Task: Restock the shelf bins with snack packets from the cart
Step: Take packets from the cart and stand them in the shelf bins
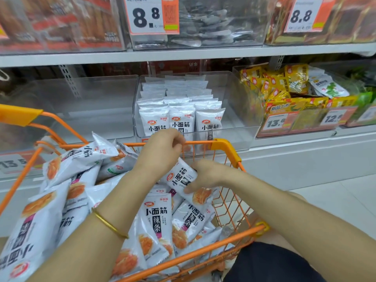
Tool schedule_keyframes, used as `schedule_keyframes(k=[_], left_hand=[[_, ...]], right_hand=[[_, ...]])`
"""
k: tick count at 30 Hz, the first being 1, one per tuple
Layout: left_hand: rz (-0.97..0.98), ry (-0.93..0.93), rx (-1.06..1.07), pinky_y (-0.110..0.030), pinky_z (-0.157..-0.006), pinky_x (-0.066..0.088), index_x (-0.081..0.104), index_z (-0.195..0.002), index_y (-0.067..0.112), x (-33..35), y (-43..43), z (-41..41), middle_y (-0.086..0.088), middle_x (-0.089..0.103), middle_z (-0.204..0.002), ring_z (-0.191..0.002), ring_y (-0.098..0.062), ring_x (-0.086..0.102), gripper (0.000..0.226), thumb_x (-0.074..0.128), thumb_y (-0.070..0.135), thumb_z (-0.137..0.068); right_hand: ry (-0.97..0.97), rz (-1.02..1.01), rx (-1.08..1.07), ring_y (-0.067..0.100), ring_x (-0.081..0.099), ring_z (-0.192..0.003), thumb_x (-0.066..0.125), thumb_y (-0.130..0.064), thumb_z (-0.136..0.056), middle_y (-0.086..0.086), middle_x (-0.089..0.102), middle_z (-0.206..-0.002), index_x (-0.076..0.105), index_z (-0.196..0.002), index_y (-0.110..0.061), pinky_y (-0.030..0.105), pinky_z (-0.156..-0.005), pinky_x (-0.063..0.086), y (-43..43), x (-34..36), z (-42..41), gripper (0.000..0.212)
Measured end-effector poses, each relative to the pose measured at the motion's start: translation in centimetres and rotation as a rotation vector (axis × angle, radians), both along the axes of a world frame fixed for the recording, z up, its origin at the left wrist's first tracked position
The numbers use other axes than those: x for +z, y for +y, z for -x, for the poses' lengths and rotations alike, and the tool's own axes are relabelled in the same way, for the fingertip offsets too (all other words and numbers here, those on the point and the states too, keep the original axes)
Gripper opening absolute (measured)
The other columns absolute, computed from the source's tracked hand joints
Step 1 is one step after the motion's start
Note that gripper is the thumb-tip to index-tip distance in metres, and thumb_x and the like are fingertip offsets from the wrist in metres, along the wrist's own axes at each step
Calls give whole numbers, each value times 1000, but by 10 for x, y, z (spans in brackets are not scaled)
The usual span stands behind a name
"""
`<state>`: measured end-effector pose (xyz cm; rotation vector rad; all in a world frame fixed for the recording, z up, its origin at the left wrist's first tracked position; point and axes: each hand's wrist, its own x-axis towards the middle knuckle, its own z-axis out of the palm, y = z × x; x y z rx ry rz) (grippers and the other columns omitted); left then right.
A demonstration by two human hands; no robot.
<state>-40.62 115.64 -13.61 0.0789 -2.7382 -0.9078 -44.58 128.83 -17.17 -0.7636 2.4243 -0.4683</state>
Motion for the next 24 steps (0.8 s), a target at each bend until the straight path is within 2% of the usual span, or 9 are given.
schedule_keyframes(k=[2, 4, 8, 10, 13, 16, 20, 22, 24], left_hand=[[-34, 103, 30, -21, -81, 40, 65, -99, 13, 6, 3, 5, 4, 59, -95, -93, -14, 55, 21, 52, 4, -86], [-51, 206, 72, -21, -86, 36, 64, -104, 15, 10, 3, 12, 3, 57, -103, -102, -16, 52, 23, 52, 6, -86], [40, 300, 102, -13, -87, 20, 58, -114, 16, 9, 4, 27, -2, 52, -122, -119, -22, 40, 25, 53, 12, -89], [74, 294, 84, -15, -91, 18, 55, -119, 14, 7, 8, 37, -3, 49, -128, -123, -21, 35, 29, 51, 17, -91], [191, 284, 42, -32, -107, 21, 51, -127, 13, 3, 16, 54, -8, 43, -139, -132, -25, 31, 39, 44, 31, -93], [299, 180, 15, -43, -114, 11, 42, -138, 19, 3, 25, 70, -7, 29, -151, -140, -25, 19, 48, 32, 41, -96], [411, 167, 48, -48, -115, 1, 37, -141, 27, -3, 30, 86, -1, 27, -153, -142, -19, 17, 69, 3, 53, -87], [442, 176, 73, -49, -114, 0, 39, -140, 27, -5, 29, 92, -1, 32, -151, -141, -18, 20, 69, 2, 52, -88], [468, 179, 82, -52, -114, 1, 43, -138, 25, -7, 28, 96, -3, 38, -148, -140, -19, 26, 64, 6, 49, -92]], right_hand=[[-2, 74, -41, 16, 61, -82, 76, -27, -76, 2, 67, -93, 63, -93, -15, 25, -65, 48, 17, 16, 3, 24], [-127, 221, -109, 18, 67, -82, 76, -20, -77, 2, 70, -90, 64, -90, -13, 28, -69, 55, 41, 34, 4, 19], [-382, 758, -354, 13, 66, -62, 58, -2, -88, 4, 69, -79, 62, -91, -7, 23, -55, 55, 85, 71, 17, 7], [-308, 913, -533, 15, 64, -59, 54, -3, -91, 6, 67, -77, 61, -93, -6, 24, -52, 55, 92, 82, 39, 8], [106, 772, -684, 17, 59, -59, 55, -4, -87, 4, 62, -72, 62, -91, -8, 19, -51, 49, 85, 85, 87, 9], [378, 556, -713, 22, 63, -76, 59, -7, -82, 10, 66, -91, 61, -101, -3, 24, -55, 49, 64, 77, 141, 19], [388, 438, -762, 31, 58, -107, 64, -5, -83, 16, 60, -116, 52, -109, -2, 32, -73, 44, 30, 49, 200, 28], [339, 487, -835, 31, 54, -116, 61, -4, -86, 16, 57, -124, 50, -118, -1, 34, -88, 45, 18, 37, 222, 34], [244, 564, -903, 28, 52, -119, 54, -2, -89, 15, 55, -127, 48, -123, -1, 24, -88, 46, 11, 27, 244, 34]])
